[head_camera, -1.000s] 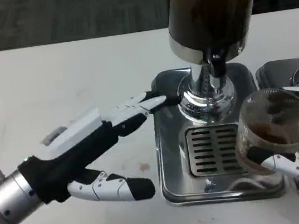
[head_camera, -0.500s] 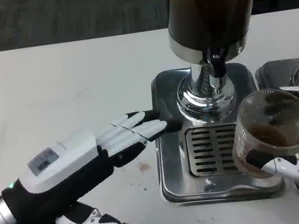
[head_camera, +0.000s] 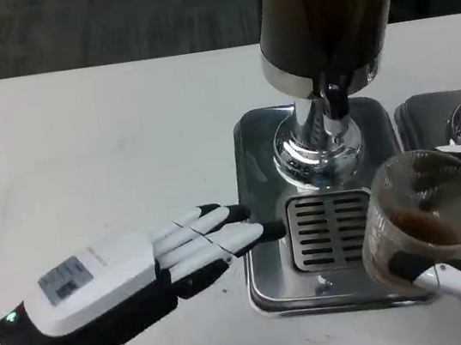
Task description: Grasp the cup under the faucet to collect the drink, then remove the cup.
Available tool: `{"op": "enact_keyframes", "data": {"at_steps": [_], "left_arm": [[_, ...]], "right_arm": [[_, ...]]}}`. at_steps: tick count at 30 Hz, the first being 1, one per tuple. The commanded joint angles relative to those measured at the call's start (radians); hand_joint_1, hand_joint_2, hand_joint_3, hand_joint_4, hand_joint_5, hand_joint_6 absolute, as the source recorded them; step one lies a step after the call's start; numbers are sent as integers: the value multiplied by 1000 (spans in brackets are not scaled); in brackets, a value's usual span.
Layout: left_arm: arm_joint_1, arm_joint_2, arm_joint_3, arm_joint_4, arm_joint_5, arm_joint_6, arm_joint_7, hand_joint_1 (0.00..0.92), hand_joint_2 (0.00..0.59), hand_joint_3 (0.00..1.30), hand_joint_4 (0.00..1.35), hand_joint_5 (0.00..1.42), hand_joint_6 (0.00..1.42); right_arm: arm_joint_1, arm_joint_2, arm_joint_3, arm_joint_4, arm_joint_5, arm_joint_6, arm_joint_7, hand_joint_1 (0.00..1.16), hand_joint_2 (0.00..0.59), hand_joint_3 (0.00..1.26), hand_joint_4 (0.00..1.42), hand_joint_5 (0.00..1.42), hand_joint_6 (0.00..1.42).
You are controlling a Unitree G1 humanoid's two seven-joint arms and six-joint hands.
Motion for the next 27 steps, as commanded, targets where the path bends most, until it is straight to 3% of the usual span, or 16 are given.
{"op": "enact_keyframes", "data": {"at_steps": [1,14,27], "left_arm": [[18,27,5,-25,-24,-11,10,0,18,35,0,0,0],[55,51,18,-59,-49,-11,9,0,15,35,0,0,0],[64,55,27,-72,-55,-5,6,0,22,35,0,0,0]], "right_arm": [[35,0,-20,-68,33,-8,10,1022,67,871,978,1155,1403],[121,8,-24,-140,51,-2,40,1022,73,878,990,1156,1403],[132,13,-21,-157,54,1,49,1018,82,881,990,1156,1403]]}}
